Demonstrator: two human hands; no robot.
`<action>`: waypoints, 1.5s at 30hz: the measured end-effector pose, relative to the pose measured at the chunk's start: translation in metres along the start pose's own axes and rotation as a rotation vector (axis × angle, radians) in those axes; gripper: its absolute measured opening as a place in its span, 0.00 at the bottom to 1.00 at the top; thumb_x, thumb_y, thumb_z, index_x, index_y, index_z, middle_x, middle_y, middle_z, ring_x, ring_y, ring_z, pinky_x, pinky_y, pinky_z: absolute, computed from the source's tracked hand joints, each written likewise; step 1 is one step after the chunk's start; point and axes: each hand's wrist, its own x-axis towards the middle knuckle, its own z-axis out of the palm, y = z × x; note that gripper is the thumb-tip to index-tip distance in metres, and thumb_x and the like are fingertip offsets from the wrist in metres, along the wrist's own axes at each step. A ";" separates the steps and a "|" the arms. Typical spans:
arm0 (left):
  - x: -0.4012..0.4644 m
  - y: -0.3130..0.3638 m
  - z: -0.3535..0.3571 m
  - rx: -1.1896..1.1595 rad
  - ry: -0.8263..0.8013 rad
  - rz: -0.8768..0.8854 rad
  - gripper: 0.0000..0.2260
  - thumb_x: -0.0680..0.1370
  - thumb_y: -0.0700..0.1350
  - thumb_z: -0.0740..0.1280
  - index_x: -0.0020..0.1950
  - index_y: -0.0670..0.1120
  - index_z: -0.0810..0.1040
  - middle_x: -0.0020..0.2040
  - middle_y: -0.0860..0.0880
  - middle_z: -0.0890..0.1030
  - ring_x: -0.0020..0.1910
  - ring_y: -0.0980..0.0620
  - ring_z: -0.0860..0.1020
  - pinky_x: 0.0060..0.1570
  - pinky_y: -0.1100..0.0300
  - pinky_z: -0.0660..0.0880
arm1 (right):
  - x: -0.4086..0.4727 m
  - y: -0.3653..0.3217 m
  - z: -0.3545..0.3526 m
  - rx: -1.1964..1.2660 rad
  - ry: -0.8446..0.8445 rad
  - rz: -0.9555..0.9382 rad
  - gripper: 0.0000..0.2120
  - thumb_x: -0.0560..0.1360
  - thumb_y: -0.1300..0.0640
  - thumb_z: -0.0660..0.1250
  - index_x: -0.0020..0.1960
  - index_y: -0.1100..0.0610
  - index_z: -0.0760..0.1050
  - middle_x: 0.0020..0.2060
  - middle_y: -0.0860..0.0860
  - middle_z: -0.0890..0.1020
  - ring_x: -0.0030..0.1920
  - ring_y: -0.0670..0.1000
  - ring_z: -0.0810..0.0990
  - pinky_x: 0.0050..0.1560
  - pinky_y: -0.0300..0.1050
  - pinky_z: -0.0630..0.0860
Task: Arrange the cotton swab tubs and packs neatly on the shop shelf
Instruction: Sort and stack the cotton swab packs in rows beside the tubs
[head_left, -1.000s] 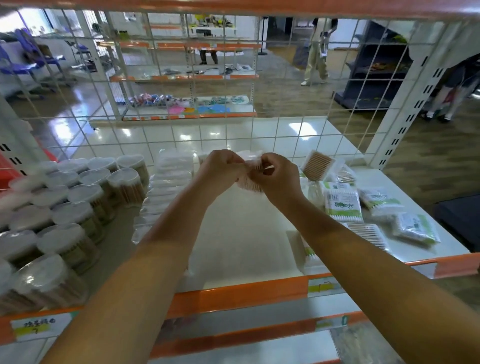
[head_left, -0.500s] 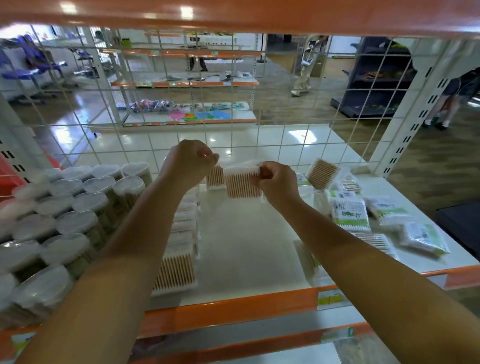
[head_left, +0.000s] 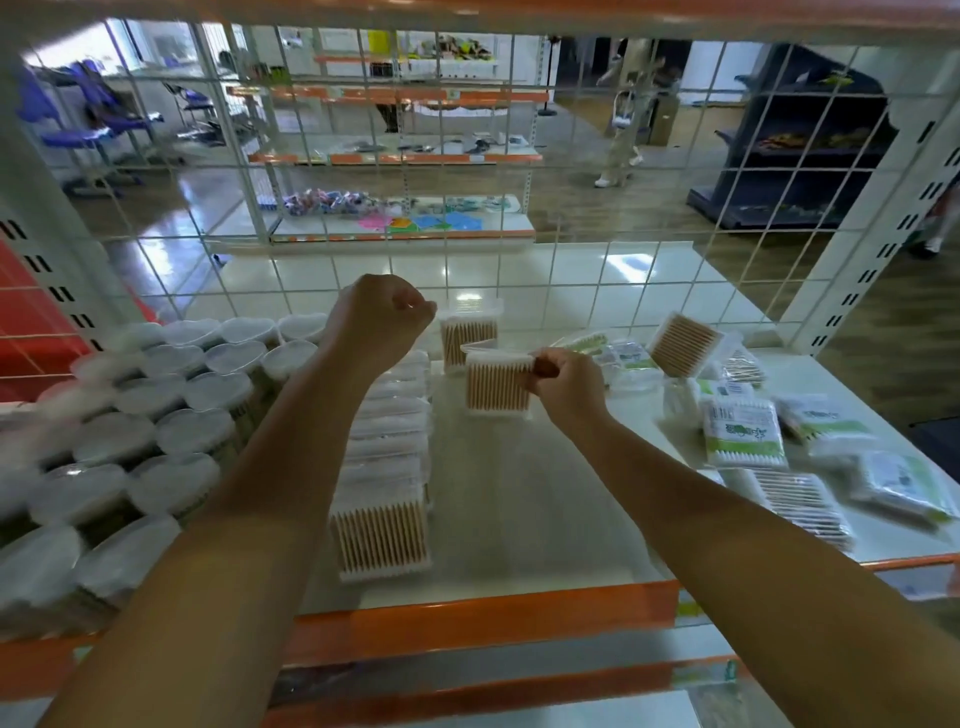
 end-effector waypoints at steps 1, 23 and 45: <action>0.000 -0.001 0.000 0.009 -0.005 0.007 0.11 0.77 0.44 0.65 0.53 0.40 0.81 0.52 0.44 0.81 0.47 0.52 0.75 0.45 0.62 0.67 | 0.003 0.000 0.003 -0.007 0.002 -0.013 0.10 0.72 0.64 0.69 0.53 0.62 0.80 0.44 0.54 0.83 0.43 0.47 0.77 0.34 0.26 0.66; 0.004 -0.021 0.006 0.104 -0.062 0.052 0.10 0.77 0.46 0.64 0.53 0.42 0.79 0.49 0.46 0.81 0.48 0.48 0.77 0.49 0.52 0.76 | 0.045 -0.014 0.043 -0.123 0.056 -0.002 0.07 0.72 0.61 0.67 0.49 0.59 0.80 0.42 0.54 0.83 0.40 0.50 0.78 0.43 0.46 0.78; -0.003 -0.012 0.025 0.287 -0.065 0.102 0.14 0.78 0.49 0.62 0.60 0.45 0.76 0.55 0.46 0.79 0.53 0.47 0.76 0.48 0.56 0.72 | 0.028 -0.041 0.023 -0.397 0.033 -0.145 0.13 0.75 0.60 0.62 0.58 0.62 0.73 0.48 0.56 0.80 0.46 0.54 0.78 0.43 0.45 0.73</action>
